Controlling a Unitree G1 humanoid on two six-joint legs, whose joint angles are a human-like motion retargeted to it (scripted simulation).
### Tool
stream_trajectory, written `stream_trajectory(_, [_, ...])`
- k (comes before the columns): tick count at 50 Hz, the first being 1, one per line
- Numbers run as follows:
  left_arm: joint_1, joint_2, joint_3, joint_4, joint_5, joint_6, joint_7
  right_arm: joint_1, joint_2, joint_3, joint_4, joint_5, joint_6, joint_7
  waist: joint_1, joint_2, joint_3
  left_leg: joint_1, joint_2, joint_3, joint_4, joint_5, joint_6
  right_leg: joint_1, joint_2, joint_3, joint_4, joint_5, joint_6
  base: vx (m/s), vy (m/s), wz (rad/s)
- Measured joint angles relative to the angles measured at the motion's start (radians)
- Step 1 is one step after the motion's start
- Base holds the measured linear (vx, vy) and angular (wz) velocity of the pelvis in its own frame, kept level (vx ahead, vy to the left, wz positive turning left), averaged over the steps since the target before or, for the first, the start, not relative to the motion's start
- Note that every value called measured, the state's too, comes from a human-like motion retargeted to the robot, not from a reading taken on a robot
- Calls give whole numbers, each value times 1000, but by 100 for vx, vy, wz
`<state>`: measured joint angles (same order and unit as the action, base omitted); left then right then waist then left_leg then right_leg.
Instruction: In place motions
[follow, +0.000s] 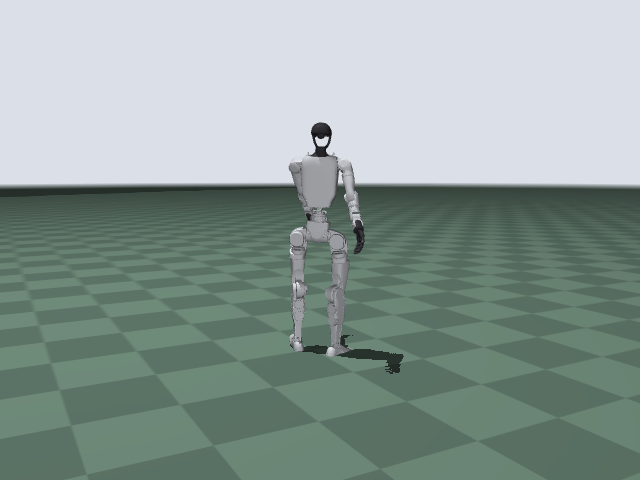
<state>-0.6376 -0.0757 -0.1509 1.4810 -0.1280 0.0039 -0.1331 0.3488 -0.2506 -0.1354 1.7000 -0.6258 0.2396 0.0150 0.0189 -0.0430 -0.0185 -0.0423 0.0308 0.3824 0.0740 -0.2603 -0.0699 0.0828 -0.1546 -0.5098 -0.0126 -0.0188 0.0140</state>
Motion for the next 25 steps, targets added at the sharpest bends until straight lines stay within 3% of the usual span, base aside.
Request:
stream_trajectory(7, [-190, 13, 21, -186, 39, -60, 30, 240, -119, -170, 0, 218, -44, -186, -28, 15, 20, 18, 8, 36, -8, -4, -2, -23, 0, 48, 15, 9, -10, -7, 0, -44])
stream_trajectory(13, [-96, 21, -5, -143, 66, -61, 51, 172, -77, -197, 0, 366, -88, -231, -10, 30, 0, 23, 11, 45, -14, -4, -2, -30, 10, 62, 17, 6, -14, 0, 2, -11])
stream_trajectory(16, [49, 28, -28, -65, 70, -53, 36, 45, -19, -116, 0, 366, -86, -178, -4, 37, -24, 19, 14, 37, -13, -3, -3, -32, 15, 54, 16, 2, -14, 7, 3, 19])
stream_trajectory(20, [272, 58, 7, 142, 89, -12, -22, -206, 69, 105, 0, 275, -66, -102, 6, 51, -44, 28, 22, 42, -19, 0, -6, -38, 25, 69, 19, 2, -13, 0, 0, 0])
stream_trajectory(25, [614, 129, 117, 219, 66, 170, 60, -534, 201, 298, -147, 94, -89, 96, -1, 70, -31, 52, 32, 71, -33, 2, -11, -49, 40, 101, 22, 10, -9, -2, -4, -23])
